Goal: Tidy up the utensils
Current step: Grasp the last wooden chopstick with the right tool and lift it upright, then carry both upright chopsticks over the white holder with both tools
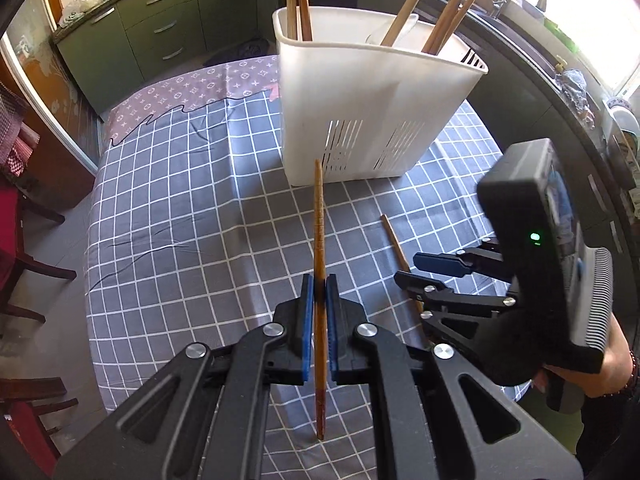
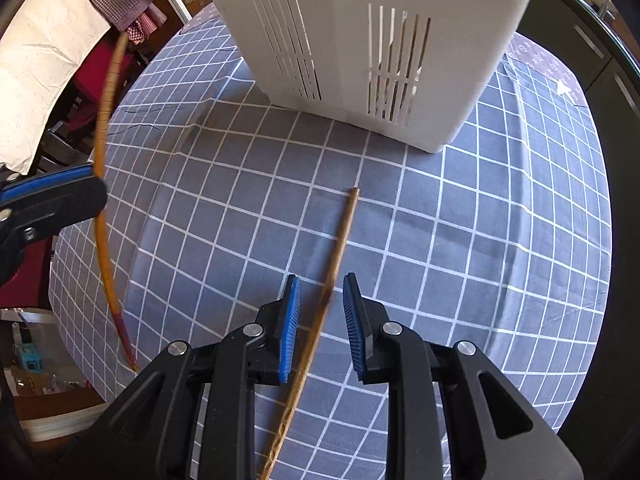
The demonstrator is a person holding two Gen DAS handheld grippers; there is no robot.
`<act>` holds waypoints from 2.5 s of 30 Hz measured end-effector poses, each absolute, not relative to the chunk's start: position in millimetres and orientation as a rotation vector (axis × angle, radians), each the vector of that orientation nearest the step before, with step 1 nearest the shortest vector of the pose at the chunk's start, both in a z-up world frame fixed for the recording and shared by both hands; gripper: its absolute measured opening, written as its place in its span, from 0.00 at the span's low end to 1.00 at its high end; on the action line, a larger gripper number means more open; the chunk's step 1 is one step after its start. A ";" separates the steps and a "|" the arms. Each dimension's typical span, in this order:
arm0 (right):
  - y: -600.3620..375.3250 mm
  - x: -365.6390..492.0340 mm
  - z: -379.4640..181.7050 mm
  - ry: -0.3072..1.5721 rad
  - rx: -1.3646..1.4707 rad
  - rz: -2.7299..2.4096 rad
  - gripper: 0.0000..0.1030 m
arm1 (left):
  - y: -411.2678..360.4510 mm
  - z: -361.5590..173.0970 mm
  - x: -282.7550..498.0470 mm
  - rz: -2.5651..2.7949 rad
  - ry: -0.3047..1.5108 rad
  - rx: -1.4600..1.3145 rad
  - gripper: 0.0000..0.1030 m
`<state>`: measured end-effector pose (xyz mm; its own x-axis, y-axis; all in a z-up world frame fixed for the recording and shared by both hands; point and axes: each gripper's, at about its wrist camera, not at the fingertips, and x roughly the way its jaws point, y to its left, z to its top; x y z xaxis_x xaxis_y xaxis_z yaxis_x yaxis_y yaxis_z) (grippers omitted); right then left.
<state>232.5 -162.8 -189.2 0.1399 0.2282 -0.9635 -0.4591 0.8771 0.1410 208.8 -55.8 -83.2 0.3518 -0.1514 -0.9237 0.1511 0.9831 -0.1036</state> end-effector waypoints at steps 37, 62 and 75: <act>-220.3 157.1 -38.0 0.885 -0.130 0.516 0.06 | -50.9 -24.0 170.5 -0.215 0.996 0.055 0.06; -223.1 154.2 -36.1 0.865 -0.103 0.554 0.06 | -55.8 -21.5 170.4 -0.241 1.002 0.080 0.06; -226.9 154.5 13.4 0.785 -0.085 0.583 0.06 | -56.0 16.1 177.6 -0.253 0.945 0.079 0.06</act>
<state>154.5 -226.9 13.4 0.5591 0.4629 -0.6878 -0.5248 0.8398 0.1386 177.6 -56.0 16.1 0.5586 -0.1797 -0.8097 0.2484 0.9677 -0.0433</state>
